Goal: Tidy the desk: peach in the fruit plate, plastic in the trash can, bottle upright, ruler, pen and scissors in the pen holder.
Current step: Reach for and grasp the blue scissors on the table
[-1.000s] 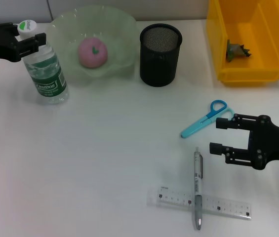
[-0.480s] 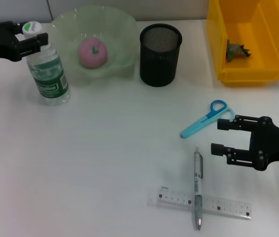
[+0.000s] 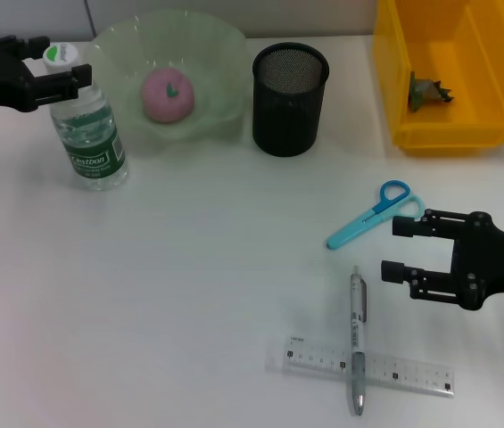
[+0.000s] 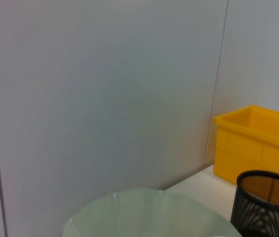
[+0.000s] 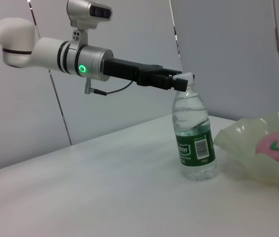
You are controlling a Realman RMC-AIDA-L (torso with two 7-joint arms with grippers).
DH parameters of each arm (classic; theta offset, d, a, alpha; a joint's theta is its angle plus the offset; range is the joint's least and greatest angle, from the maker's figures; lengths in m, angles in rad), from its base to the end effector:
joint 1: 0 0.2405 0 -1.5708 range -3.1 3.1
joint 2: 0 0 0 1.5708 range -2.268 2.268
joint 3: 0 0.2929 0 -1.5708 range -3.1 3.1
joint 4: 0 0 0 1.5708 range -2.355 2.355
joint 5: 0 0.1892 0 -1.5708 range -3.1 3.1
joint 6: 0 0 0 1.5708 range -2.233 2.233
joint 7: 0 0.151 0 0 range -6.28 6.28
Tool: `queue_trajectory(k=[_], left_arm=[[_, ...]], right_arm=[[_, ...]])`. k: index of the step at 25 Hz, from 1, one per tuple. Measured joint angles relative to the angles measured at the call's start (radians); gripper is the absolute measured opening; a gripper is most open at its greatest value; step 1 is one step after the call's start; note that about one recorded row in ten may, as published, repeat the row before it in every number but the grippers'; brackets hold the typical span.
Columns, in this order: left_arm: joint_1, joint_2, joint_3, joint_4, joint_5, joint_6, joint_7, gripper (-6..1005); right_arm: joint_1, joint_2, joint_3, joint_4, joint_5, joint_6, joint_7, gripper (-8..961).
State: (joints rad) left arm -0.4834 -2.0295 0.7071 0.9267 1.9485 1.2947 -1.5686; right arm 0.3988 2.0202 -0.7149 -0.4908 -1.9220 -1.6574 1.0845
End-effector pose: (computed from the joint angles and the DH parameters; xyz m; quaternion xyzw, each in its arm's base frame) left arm -0.2937 0.3817 0.0556 -0.8961 -0.2344 -0.1904 0.3255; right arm 0.3156 0.2753 -0.0228 -0.9389 0.1726 0.2707 0.1241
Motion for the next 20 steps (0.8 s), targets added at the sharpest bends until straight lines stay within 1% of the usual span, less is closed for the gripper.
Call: queue_trajectory(k=[1, 5, 6, 8, 9, 10, 11, 12, 13, 14, 15, 16, 17, 19, 20], left_arm=[[0.003, 0.0, 0.0, 0.002, -0.013, 0.002, 0.0, 786], [0.015, 0.0, 0.0, 0.003, -0.059, 0.006, 0.003, 786], [0.026, 0.002, 0.0, 0.003, -0.105, 0.015, 0.012, 786], [0.026, 0.002, 0.0, 0.003, -0.105, 0.015, 0.012, 785], [0.043, 0.014, 0.0, -0.003, -0.222, 0.076, 0.025, 785], [0.043, 0.014, 0.0, -0.003, -0.222, 0.076, 0.025, 785], [0.051, 0.017, 0.0, -0.005, -0.276, 0.115, 0.026, 785], [0.051, 0.017, 0.0, -0.005, -0.276, 0.115, 0.026, 785], [0.061, 0.019, -0.001, -0.006, -0.326, 0.158, 0.026, 785], [0.076, 0.022, -0.003, -0.013, -0.404, 0.236, 0.026, 785], [0.076, 0.022, -0.003, -0.013, -0.404, 0.236, 0.026, 785], [0.086, 0.03, -0.003, -0.032, -0.448, 0.324, 0.026, 785], [0.086, 0.03, -0.003, -0.032, -0.448, 0.324, 0.026, 785], [0.09, 0.04, -0.003, -0.069, -0.459, 0.406, 0.028, 785], [0.09, 0.044, -0.001, -0.089, -0.455, 0.422, 0.033, 785]], right_arm=[[0.0, 0.0, 0.0, 0.0, 0.0, -0.001, 0.005, 672], [0.0, 0.0, 0.0, 0.0, 0.0, -0.003, 0.008, 672], [0.0, 0.0, 0.0, 0.0, 0.0, -0.003, 0.008, 672], [0.0, 0.0, 0.0, 0.0, 0.0, -0.003, 0.009, 671], [0.0, 0.0, 0.002, 0.0, 0.0, -0.003, 0.009, 671], [0.0, 0.0, 0.002, 0.0, 0.0, -0.003, 0.009, 671], [0.0, 0.0, 0.004, 0.0, 0.0, -0.003, 0.009, 671], [0.0, 0.0, 0.004, 0.0, 0.0, -0.003, 0.009, 671], [0.001, 0.0, 0.005, 0.0, 0.0, -0.003, 0.009, 671], [0.002, -0.001, 0.007, 0.0, 0.0, -0.003, 0.01, 671], [0.002, -0.001, 0.007, 0.0, 0.0, -0.003, 0.01, 671], [0.002, -0.002, 0.008, 0.0, 0.0, -0.003, 0.011, 671], [0.004, -0.002, 0.008, 0.0, 0.0, -0.003, 0.012, 671], [0.007, -0.003, 0.009, 0.0, 0.0, -0.003, 0.019, 671], [0.007, -0.003, 0.009, 0.0, 0.0, -0.003, 0.019, 671]])
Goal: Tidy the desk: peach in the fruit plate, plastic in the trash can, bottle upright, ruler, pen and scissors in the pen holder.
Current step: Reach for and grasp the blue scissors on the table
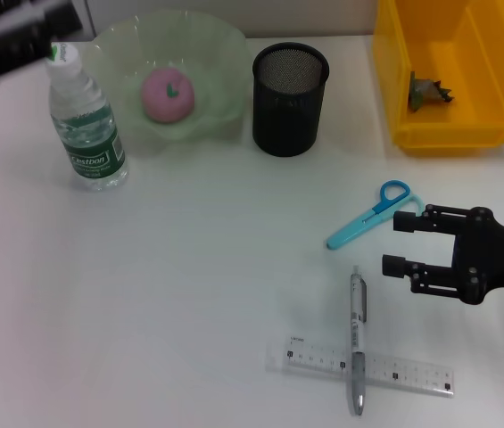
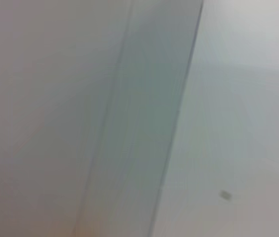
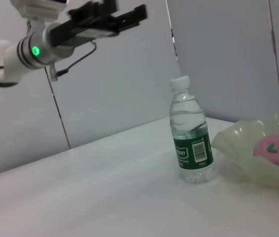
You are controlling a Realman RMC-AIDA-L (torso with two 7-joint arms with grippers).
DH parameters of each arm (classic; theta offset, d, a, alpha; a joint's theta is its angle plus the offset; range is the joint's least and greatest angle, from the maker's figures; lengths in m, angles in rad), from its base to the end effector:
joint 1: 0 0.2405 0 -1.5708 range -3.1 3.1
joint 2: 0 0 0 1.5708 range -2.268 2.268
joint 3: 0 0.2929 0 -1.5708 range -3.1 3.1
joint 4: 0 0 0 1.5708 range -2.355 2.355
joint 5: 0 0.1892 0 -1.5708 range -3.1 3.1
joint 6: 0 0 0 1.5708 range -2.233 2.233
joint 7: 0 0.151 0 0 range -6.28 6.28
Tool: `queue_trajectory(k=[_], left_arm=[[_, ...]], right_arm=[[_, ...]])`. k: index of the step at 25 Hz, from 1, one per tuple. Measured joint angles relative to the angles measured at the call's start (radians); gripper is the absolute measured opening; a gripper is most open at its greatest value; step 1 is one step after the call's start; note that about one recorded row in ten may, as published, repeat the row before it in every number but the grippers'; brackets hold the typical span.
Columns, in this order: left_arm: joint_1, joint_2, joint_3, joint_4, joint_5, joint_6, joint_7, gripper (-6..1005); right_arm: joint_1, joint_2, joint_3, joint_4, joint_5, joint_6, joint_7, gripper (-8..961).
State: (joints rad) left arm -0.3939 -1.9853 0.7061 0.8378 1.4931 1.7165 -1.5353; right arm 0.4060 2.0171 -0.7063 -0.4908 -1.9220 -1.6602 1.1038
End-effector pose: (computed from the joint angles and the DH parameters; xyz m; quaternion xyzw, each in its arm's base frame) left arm -0.2599 0.3236 0.0845 -0.8657 -0.1794 -0.4219 0.2011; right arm 0.3143 0.2783 -0.0205 -0.9370 0.1785 0.2737 0.1238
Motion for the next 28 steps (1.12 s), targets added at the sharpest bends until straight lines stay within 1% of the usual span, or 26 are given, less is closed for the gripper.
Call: queue_trajectory(k=[1, 2, 3, 4, 5, 8, 9, 10, 11, 12, 14, 15, 19, 23, 24, 25, 28], left_arm=[[0.0, 0.003, 0.004, -0.029, 0.01, 0.02, 0.01, 785], [0.0, 0.007, 0.01, -0.095, 0.047, 0.042, 0.062, 784], [0.0, 0.007, 0.01, -0.095, 0.047, 0.042, 0.062, 784], [0.0, 0.007, 0.012, -0.143, 0.083, 0.05, 0.106, 784], [0.0, 0.007, 0.012, -0.143, 0.083, 0.05, 0.106, 784], [0.0, 0.003, 0.012, -0.219, 0.154, 0.05, 0.192, 784], [0.0, -0.009, 0.012, -0.294, 0.234, 0.036, 0.301, 784], [0.0, -0.009, 0.012, -0.294, 0.234, 0.036, 0.301, 784], [0.003, -0.019, 0.012, -0.326, 0.274, 0.022, 0.369, 784], [0.003, -0.019, 0.012, -0.326, 0.274, 0.022, 0.369, 784], [0.013, -0.038, 0.012, -0.37, 0.317, -0.03, 0.479, 784], [0.013, -0.038, 0.012, -0.37, 0.317, -0.03, 0.479, 784], [0.023, -0.059, 0.011, -0.399, 0.326, -0.081, 0.543, 783], [0.021, -0.061, 0.011, -0.403, 0.326, -0.082, 0.551, 782], [0.018, -0.061, 0.011, -0.404, 0.326, -0.082, 0.551, 782], [0.018, -0.061, 0.011, -0.404, 0.326, -0.082, 0.551, 781], [0.015, -0.064, 0.016, -0.405, 0.327, -0.083, 0.555, 780]], right_arm=[[0.002, -0.001, 0.0, 0.0, 0.0, 0.0, 0.005, 671], [0.004, -0.002, 0.0, 0.0, 0.001, 0.0, 0.007, 671], [0.004, -0.002, 0.0, 0.0, 0.001, 0.0, 0.007, 671], [0.007, -0.003, 0.0, -0.004, 0.002, 0.0, 0.017, 671], [0.007, -0.003, 0.0, -0.004, 0.002, 0.0, 0.017, 671], [0.011, -0.003, 0.0, -0.014, 0.004, 0.0, 0.034, 671], [0.014, -0.003, -0.001, -0.022, 0.004, 0.0, 0.05, 671], [0.014, -0.003, -0.001, -0.022, 0.004, 0.0, 0.05, 671], [0.015, -0.004, -0.001, -0.029, 0.004, 0.0, 0.061, 671], [0.016, -0.004, -0.001, -0.036, 0.004, 0.001, 0.07, 671], [0.021, -0.004, -0.003, -0.064, 0.003, 0.0, 0.106, 671], [0.021, -0.004, -0.003, -0.064, 0.003, 0.0, 0.106, 671], [0.045, -0.011, -0.01, -0.107, -0.016, -0.001, 0.206, 671], [0.059, -0.013, -0.01, -0.151, -0.044, -0.018, 0.276, 671], [0.07, -0.013, -0.01, -0.191, -0.059, -0.039, 0.337, 671], [0.07, -0.013, -0.01, -0.191, -0.059, -0.039, 0.337, 671], [0.096, -0.014, -0.009, -0.263, -0.1, -0.072, 0.45, 671]])
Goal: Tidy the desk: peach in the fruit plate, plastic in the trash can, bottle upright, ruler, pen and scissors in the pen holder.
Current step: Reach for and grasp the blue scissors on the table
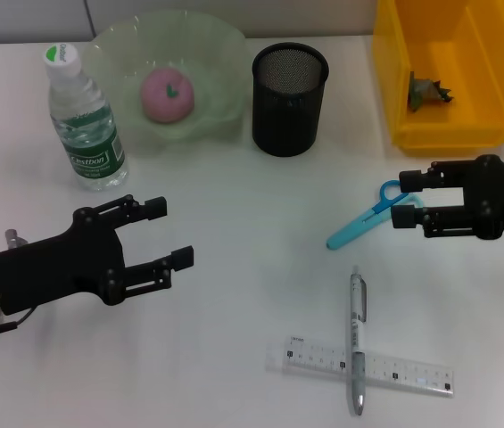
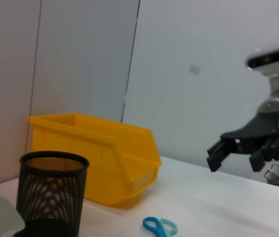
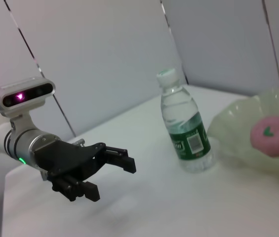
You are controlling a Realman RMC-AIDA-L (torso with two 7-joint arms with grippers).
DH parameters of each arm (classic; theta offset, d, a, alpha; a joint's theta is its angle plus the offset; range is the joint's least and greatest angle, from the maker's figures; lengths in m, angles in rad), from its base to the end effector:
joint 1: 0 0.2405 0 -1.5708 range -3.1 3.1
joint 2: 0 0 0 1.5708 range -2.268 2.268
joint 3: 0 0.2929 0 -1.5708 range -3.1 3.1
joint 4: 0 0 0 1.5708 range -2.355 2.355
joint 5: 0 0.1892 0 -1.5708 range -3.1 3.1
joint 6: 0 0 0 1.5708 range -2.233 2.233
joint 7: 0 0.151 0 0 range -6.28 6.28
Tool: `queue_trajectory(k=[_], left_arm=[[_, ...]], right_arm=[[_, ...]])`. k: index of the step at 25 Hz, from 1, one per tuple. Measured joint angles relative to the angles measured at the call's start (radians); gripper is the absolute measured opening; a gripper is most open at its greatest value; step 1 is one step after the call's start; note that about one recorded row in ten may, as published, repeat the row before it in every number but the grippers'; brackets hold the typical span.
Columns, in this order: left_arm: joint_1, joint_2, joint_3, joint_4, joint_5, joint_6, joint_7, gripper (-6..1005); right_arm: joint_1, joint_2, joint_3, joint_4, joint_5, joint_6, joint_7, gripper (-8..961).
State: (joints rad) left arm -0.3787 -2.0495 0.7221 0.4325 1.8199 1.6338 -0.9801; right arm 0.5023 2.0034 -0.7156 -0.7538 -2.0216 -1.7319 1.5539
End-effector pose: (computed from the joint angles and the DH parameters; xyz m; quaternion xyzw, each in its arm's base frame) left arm -0.3103 0.2710 -0.0347 -0.9228 -0.1610 -0.3114 0.1599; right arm 0.2805 0.3187 0.0137 -0.9426 0.2414 0.2195 0.0709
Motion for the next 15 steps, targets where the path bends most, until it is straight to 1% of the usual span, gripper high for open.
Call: queue_trajectory(k=[1, 2, 3, 4, 5, 7, 8, 9, 10, 11, 12, 13, 14, 15], left_arm=[[-0.001, -0.003, 0.005, 0.0, 0.0, 0.0, 0.003, 779], [-0.001, -0.003, 0.005, 0.0, 0.0, 0.0, 0.003, 779], [0.0, -0.005, 0.006, -0.001, 0.001, 0.0, 0.004, 779], [0.0, -0.005, 0.006, -0.001, 0.001, 0.0, 0.004, 779], [0.0, -0.006, 0.006, -0.001, 0.001, 0.0, 0.004, 779], [0.001, -0.006, 0.007, -0.001, 0.001, 0.0, 0.005, 779], [0.001, -0.006, 0.007, -0.001, 0.001, 0.001, 0.005, 779], [0.001, -0.006, 0.007, -0.001, 0.001, 0.001, 0.005, 779], [0.001, -0.006, 0.007, -0.001, 0.001, 0.002, 0.005, 779], [0.0, -0.006, 0.007, -0.001, 0.001, 0.002, 0.006, 779], [0.0, -0.006, 0.007, -0.001, 0.001, 0.002, 0.006, 779], [0.0, -0.007, 0.008, -0.002, 0.001, 0.002, 0.006, 779], [0.0, -0.007, 0.008, -0.002, 0.001, 0.002, 0.006, 779], [0.0, -0.008, 0.008, -0.002, 0.001, 0.002, 0.006, 780]], right_arm=[[0.026, -0.001, 0.001, -0.064, -0.044, -0.022, 0.095, 671], [0.026, -0.001, 0.001, -0.064, -0.044, -0.022, 0.095, 671], [0.057, -0.002, 0.001, -0.112, -0.097, -0.034, 0.173, 671], [0.057, -0.002, 0.001, -0.112, -0.097, -0.034, 0.173, 671], [0.072, -0.002, 0.001, -0.131, -0.127, -0.039, 0.208, 671], [0.121, -0.006, 0.0, -0.158, -0.21, -0.047, 0.298, 671], [0.173, -0.011, -0.003, -0.168, -0.281, -0.055, 0.359, 671], [0.173, -0.011, -0.003, -0.168, -0.281, -0.055, 0.359, 671], [0.197, -0.012, -0.009, -0.171, -0.315, -0.058, 0.384, 671], [0.24, -0.013, -0.045, -0.176, -0.374, -0.057, 0.438, 672], [0.24, -0.013, -0.045, -0.176, -0.374, -0.057, 0.438, 672], [0.28, -0.013, -0.096, -0.178, -0.425, -0.041, 0.501, 672], [0.28, -0.013, -0.096, -0.178, -0.425, -0.041, 0.501, 672], [0.299, -0.013, -0.123, -0.178, -0.451, -0.03, 0.531, 672]])
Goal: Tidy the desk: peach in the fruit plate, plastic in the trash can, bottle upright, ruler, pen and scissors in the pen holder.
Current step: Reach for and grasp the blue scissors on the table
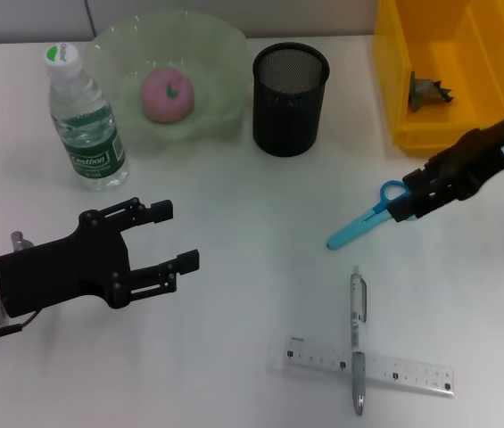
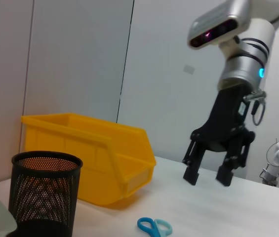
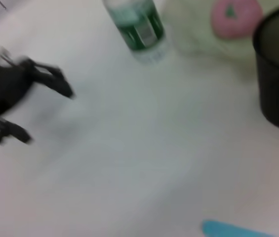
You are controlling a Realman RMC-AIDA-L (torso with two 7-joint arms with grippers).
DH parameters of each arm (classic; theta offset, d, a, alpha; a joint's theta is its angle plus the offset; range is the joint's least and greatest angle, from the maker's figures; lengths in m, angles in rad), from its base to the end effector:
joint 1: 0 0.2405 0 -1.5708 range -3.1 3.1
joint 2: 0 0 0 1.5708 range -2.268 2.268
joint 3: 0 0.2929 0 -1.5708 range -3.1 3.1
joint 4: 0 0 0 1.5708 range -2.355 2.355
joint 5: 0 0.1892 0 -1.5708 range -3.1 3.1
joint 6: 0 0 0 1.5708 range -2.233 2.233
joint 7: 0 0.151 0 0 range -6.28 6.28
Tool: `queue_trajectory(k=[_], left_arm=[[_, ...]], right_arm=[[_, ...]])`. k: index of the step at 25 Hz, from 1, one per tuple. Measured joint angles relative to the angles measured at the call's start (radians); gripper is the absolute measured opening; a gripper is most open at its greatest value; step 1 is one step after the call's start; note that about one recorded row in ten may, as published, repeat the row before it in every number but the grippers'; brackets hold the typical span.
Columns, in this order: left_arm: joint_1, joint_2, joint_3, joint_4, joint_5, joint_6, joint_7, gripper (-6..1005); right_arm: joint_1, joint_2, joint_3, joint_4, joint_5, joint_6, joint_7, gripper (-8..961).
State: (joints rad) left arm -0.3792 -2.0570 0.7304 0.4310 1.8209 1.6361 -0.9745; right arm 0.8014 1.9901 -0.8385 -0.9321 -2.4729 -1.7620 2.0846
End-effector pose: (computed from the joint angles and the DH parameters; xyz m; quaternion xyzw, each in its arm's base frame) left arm -0.3078 0.2692 -0.0389 -0.9237 -0.1584 -0.3132 0.1538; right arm 0.2222 0.3814 0.0182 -0.9470 0.3154 -0.0457 0.0395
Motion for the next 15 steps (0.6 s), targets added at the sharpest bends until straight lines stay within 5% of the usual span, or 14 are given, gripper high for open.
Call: queue_trajectory(k=[6, 15], left_arm=[[-0.001, 0.0, 0.0, 0.0, 0.0, -0.002, -0.002, 780], [-0.002, -0.001, -0.002, 0.0, -0.003, 0.0, -0.009, 779]], right_arm=[[0.085, 0.029, -0.171, -0.003, -0.123, 0.096, 0.054, 672], [0.08, 0.072, -0.323, -0.028, -0.135, 0.233, -0.091, 671]])
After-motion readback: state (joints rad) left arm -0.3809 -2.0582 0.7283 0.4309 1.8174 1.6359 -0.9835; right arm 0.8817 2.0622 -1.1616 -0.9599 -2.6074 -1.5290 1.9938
